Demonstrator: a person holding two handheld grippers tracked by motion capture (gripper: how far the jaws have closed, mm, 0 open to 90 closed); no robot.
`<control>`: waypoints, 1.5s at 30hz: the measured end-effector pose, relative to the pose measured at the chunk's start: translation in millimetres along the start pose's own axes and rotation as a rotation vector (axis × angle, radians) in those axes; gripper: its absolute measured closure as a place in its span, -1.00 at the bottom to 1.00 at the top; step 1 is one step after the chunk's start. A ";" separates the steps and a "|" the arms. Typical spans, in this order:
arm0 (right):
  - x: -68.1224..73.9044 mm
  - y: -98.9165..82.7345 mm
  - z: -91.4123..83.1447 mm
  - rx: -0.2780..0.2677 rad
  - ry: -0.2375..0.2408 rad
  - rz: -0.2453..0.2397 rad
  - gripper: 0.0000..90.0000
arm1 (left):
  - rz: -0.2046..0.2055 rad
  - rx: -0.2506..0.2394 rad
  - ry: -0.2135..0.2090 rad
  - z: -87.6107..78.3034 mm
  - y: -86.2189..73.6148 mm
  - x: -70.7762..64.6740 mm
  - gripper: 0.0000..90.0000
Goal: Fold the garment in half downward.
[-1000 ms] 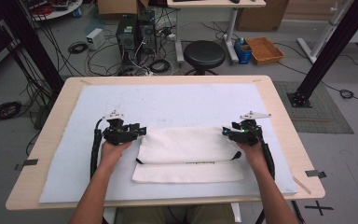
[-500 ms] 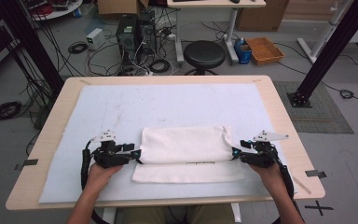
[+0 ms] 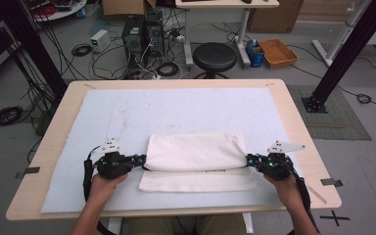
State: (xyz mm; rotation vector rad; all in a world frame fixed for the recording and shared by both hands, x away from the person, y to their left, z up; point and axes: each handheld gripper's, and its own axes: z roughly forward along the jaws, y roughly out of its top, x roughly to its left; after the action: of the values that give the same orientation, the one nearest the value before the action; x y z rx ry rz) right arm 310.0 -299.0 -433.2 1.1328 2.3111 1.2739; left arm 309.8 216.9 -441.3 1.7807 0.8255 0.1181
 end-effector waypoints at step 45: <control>-10.2 28.6 61.9 0.110 -0.072 0.026 0.50 | -0.063 0.201 0.212 66.4 24.9 20.1 0.58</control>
State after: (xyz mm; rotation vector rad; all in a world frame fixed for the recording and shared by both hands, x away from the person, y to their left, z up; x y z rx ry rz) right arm 365.7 -260.8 -447.2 1.2266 2.3455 1.1074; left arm 367.3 171.9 -451.2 1.9513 1.0756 0.1905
